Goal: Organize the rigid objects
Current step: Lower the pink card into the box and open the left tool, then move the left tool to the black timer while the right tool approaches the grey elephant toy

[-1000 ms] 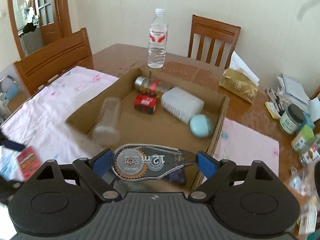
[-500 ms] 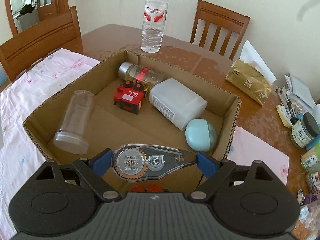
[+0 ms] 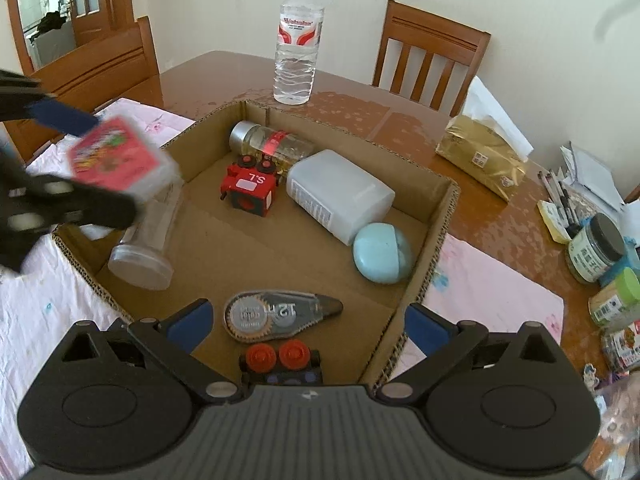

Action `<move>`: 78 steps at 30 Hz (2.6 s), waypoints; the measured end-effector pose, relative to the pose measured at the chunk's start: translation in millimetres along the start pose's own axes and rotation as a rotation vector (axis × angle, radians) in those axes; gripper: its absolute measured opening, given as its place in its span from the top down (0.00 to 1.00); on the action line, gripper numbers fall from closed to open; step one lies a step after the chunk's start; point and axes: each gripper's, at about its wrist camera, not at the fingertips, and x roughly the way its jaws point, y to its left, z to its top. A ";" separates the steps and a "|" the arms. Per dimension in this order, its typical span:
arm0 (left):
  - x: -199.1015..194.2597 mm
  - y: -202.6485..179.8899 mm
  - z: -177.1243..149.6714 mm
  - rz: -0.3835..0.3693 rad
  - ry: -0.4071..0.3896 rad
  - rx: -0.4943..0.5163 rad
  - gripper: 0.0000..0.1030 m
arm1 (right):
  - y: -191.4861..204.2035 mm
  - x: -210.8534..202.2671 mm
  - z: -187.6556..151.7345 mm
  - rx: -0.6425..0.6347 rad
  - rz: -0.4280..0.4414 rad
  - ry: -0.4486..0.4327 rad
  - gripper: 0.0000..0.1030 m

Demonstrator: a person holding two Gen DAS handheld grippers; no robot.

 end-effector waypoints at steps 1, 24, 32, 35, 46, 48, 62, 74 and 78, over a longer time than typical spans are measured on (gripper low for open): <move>5.4 -1.4 1.8 -0.001 0.003 0.000 0.13 | -0.4 -1.8 -1.0 0.002 -0.001 -0.002 0.00; -7.8 -6.1 -2.3 0.071 -0.071 -0.038 0.05 | 21.6 -30.7 -30.7 0.112 0.001 -0.035 0.00; -36.8 4.8 -38.7 0.065 -0.086 -0.113 0.03 | 33.7 -37.3 -54.5 0.131 -0.012 -0.038 0.00; -43.6 6.4 -53.8 0.076 -0.077 -0.146 0.03 | 43.2 -41.1 -63.2 0.100 -0.050 -0.037 0.00; -38.6 8.8 -97.5 0.095 -0.027 -0.176 0.03 | 63.3 -19.7 -89.3 0.140 -0.003 0.016 0.00; -35.7 10.1 -102.1 0.089 -0.014 -0.181 0.03 | 66.2 -11.3 -93.3 0.159 -0.003 0.019 0.00; -19.3 6.6 -119.0 0.049 0.051 -0.173 0.03 | 67.1 19.6 -101.7 0.240 -0.142 -0.007 0.00; 19.9 -18.8 -118.7 -0.008 0.120 -0.193 0.03 | 58.4 18.6 -110.5 0.163 -0.059 -0.053 0.00; 31.7 -25.1 -118.0 -0.026 0.134 -0.207 0.03 | 56.0 17.5 -113.0 0.134 -0.036 -0.064 0.00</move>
